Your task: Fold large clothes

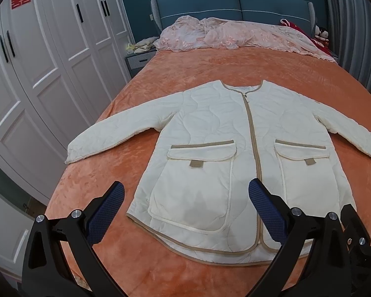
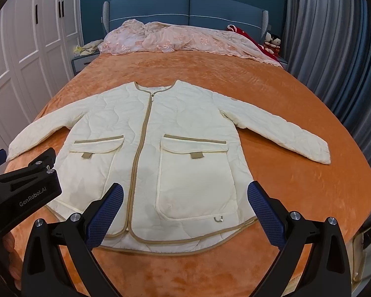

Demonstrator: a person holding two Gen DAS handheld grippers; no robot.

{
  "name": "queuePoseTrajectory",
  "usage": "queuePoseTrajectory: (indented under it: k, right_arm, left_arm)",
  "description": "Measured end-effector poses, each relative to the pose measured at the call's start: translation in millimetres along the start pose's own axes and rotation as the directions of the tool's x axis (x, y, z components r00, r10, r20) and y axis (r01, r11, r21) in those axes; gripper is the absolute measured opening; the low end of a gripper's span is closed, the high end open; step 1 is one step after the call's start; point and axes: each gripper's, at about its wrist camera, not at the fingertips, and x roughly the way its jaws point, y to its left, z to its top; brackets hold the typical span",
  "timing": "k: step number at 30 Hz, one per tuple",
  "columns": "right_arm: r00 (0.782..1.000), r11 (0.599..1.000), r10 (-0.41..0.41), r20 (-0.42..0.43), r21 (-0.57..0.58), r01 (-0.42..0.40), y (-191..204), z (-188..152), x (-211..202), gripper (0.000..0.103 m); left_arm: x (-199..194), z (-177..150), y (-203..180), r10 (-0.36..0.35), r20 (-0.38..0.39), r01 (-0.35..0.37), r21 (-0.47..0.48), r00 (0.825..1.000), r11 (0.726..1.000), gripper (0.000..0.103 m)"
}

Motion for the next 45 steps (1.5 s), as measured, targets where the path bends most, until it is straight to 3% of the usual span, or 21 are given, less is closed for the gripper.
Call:
queuePoseTrajectory:
  k: [45]
  right_arm:
    - [1.0, 1.0, 0.0, 0.004, 0.009, 0.0, -3.5, 3.0, -3.6, 0.098]
  left_arm:
    - [-5.7, -0.1, 7.8, 0.006, 0.0, -0.006, -0.008, 1.0, 1.0, 0.098]
